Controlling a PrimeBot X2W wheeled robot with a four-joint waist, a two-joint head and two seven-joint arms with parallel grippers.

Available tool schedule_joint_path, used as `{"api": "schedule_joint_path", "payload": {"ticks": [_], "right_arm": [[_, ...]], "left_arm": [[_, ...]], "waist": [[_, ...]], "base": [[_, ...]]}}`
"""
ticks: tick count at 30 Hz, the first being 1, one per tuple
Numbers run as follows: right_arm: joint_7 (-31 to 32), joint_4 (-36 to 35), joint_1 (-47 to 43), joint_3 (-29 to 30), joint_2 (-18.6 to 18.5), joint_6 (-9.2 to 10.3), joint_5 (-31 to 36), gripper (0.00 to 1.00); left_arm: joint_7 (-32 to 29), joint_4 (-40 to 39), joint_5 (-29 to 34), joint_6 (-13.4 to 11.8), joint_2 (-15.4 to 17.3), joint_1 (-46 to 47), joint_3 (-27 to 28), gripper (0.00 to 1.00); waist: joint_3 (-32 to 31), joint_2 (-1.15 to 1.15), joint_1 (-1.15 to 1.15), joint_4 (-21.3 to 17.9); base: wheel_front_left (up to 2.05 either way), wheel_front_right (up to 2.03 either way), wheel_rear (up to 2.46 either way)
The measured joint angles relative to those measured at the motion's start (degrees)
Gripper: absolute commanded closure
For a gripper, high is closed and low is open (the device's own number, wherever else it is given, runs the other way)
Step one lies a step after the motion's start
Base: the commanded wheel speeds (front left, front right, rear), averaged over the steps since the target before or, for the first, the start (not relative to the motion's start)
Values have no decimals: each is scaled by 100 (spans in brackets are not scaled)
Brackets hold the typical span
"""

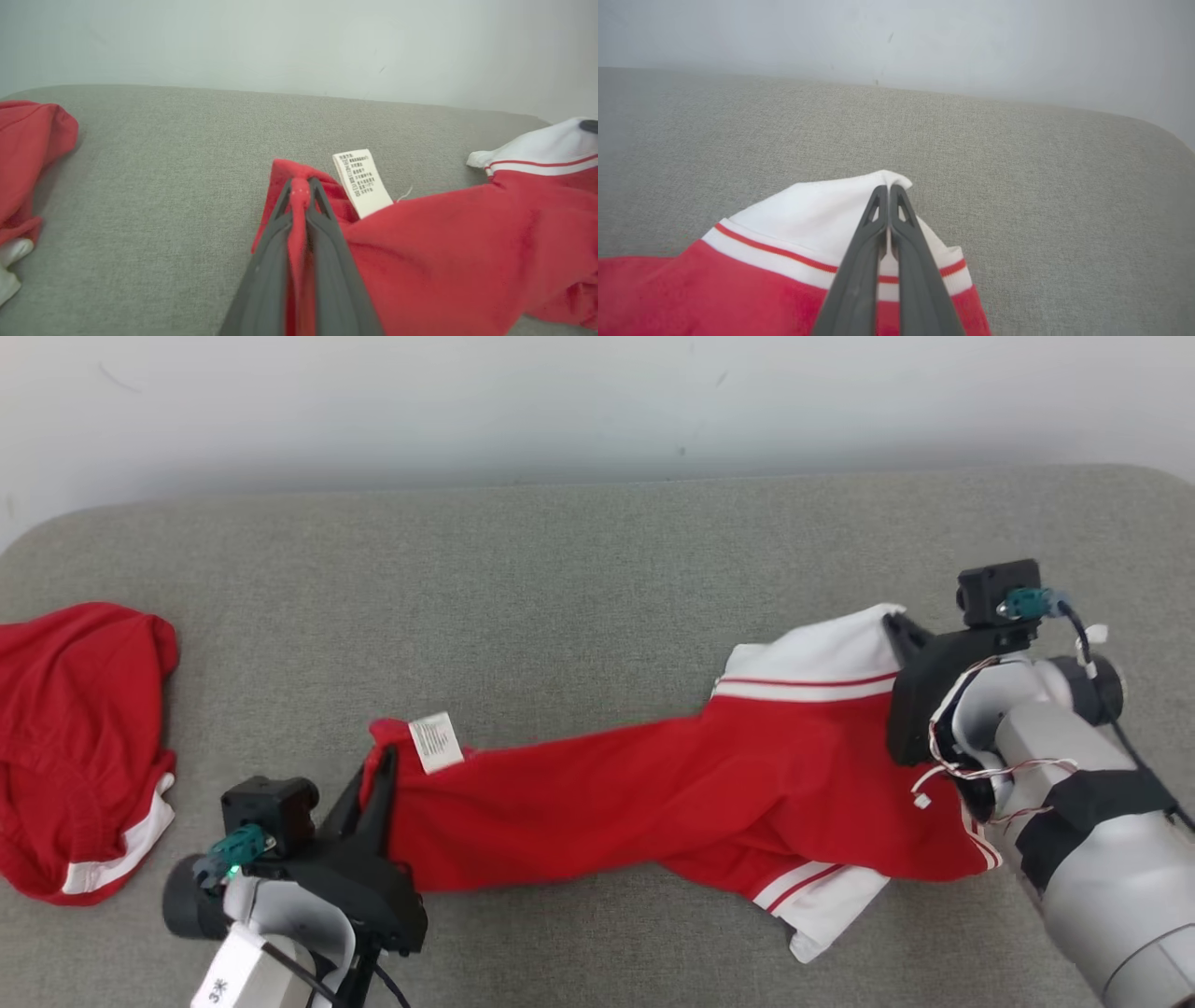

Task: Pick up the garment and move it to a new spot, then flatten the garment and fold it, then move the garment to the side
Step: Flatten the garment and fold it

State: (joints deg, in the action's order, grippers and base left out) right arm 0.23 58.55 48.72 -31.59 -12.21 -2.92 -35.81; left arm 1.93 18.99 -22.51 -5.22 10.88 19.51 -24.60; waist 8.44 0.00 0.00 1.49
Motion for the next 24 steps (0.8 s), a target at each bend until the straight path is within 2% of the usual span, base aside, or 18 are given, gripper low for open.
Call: {"api": "schedule_joint_path", "payload": {"ticks": [3, 5, 8, 10, 14, 18, 21, 24], "right_arm": [[93, 154, -33, 76, 102, -113, -230, 100], [300, 243, -18, 142, 174, -181, -385, 100], [710, 301, 239, 121, 285, -271, -443, 100], [901, 318, 737, 144, 296, -271, -522, 100], [666, 33, 2377, 410, 67, -230, -439, 100], [16, -303, 3518, 577, -156, -166, -302, 100], [-489, -325, 3531, 631, -197, -241, -290, 100], [-855, -330, 2964, 467, -88, -371, -275, 100]], "left_arm": [[-143, 108, -183, 241, -16, -15, -2, 100], [-316, 274, -519, 480, -15, 68, 73, 100], [-732, 591, -1359, 945, -151, 435, 389, 100], [-1001, 782, -1997, 1133, -298, 885, 761, 100], [-1217, 898, -2245, 1034, -154, 2473, 1327, 100], [-979, 744, -2257, 1053, -162, 3931, 1651, 100], [-794, 808, -2454, 1136, -276, 4190, 1735, 100], [-795, 983, -2384, 1190, -191, 3684, 1423, 100]], "waist": [[10, 0, 0, -44], [39, 0, 0, -74], [132, 0, 0, -134], [218, 1, 1, -184], [441, 0, 1, -300], [690, 0, 1, -421], [819, 1, 2, -506], [828, 1, 2, -580]], "base": [[0, 0, 0], [0, 0, 0], [0, 0, 0], [0, 0, 0], [0, 0, 0], [0, 0, 0], [0, 0, 0], [0, 0, 0]]}}
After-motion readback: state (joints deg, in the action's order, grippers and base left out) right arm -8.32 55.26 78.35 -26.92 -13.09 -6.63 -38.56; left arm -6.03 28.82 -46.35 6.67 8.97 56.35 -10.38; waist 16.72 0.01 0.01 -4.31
